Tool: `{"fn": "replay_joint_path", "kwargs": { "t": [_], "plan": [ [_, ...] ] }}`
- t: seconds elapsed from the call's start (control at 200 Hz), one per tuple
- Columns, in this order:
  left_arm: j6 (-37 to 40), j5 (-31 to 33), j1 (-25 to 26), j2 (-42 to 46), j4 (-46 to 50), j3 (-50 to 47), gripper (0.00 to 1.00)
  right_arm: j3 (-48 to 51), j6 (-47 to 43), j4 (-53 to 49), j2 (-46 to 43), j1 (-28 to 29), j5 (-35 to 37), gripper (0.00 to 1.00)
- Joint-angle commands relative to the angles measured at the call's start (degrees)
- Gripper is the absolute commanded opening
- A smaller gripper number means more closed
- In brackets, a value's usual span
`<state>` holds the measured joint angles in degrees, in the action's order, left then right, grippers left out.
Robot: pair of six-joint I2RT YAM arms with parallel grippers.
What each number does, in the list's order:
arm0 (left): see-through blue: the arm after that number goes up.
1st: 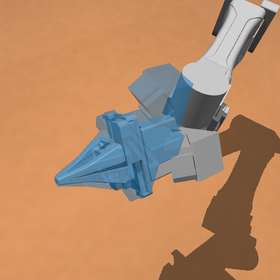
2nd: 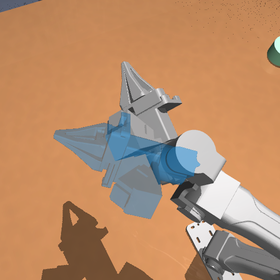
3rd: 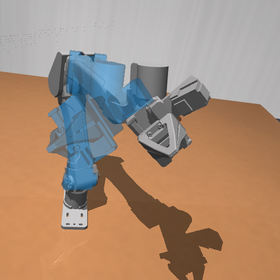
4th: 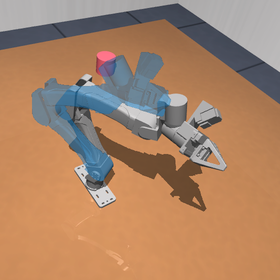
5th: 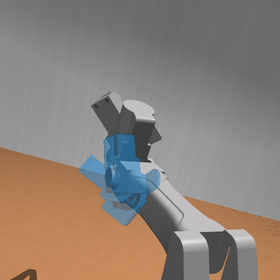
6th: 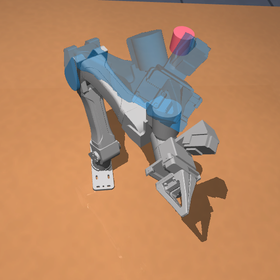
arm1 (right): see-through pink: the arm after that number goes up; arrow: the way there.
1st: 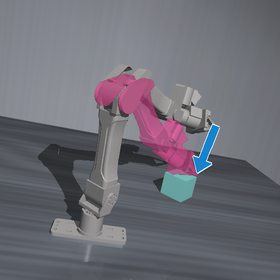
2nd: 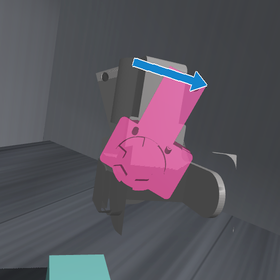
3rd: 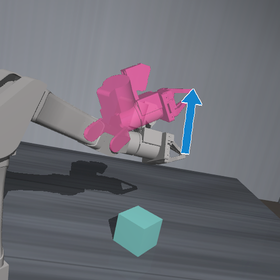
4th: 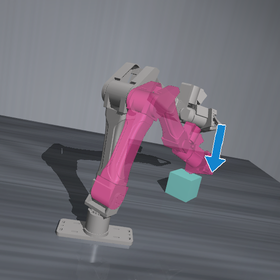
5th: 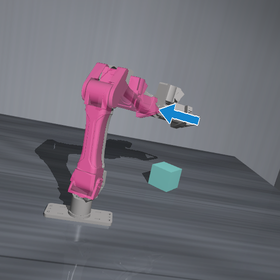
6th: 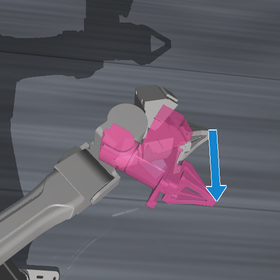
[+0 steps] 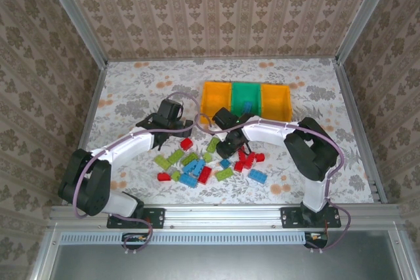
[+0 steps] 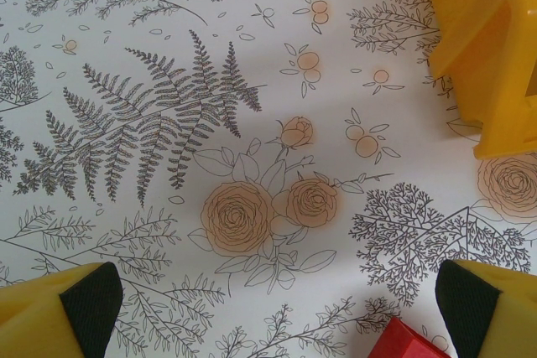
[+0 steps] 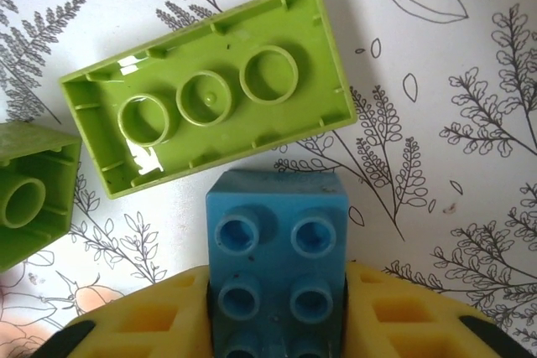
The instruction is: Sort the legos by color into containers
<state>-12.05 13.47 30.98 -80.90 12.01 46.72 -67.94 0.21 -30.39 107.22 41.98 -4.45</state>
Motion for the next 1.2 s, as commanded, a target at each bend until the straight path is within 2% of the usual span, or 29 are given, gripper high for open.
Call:
{"fn": "replay_joint_path", "kwargs": {
  "t": [0.0, 0.125, 0.3, 0.51, 0.645, 0.87, 1.195],
  "plan": [
    [-0.61, 1.11, -0.4, 0.22, 0.25, 1.71, 1.0, -0.65, 1.88, -0.72, -2.28, -1.33, -0.35, 0.31],
    [-0.82, 1.22, -0.42, 0.35, 0.21, 1.75, 1.0, 0.9, 6.01, 5.18, -6.98, -4.44, -5.78, 0.27],
    [-0.66, 0.96, -0.41, 0.31, 0.21, 1.66, 1.0, 1.85, 11.3, 9.5, -11.28, -9.93, -8.93, 0.25],
    [-0.5, 0.77, -0.15, -0.25, 1.29, 2.05, 1.0, -2.76, 19.3, 7.19, -10.07, -16.37, -0.38, 0.26],
    [-0.2, -0.21, 0.38, -0.28, 2.0, 1.71, 1.0, -9.29, 22.0, 2.21, -5.21, -18.7, 3.5, 0.27],
    [1.29, -0.78, 2.74, -0.22, 3.33, 0.26, 1.0, -18.39, 24.65, -4.2, 3.42, -19.37, 7.85, 0.28],
    [-1.44, -5.15, 3.65, 0.05, 5.99, -1.98, 1.0, -22.73, 26.67, -6.28, 7.91, -19.41, 8.69, 0.43]
  ]
}}
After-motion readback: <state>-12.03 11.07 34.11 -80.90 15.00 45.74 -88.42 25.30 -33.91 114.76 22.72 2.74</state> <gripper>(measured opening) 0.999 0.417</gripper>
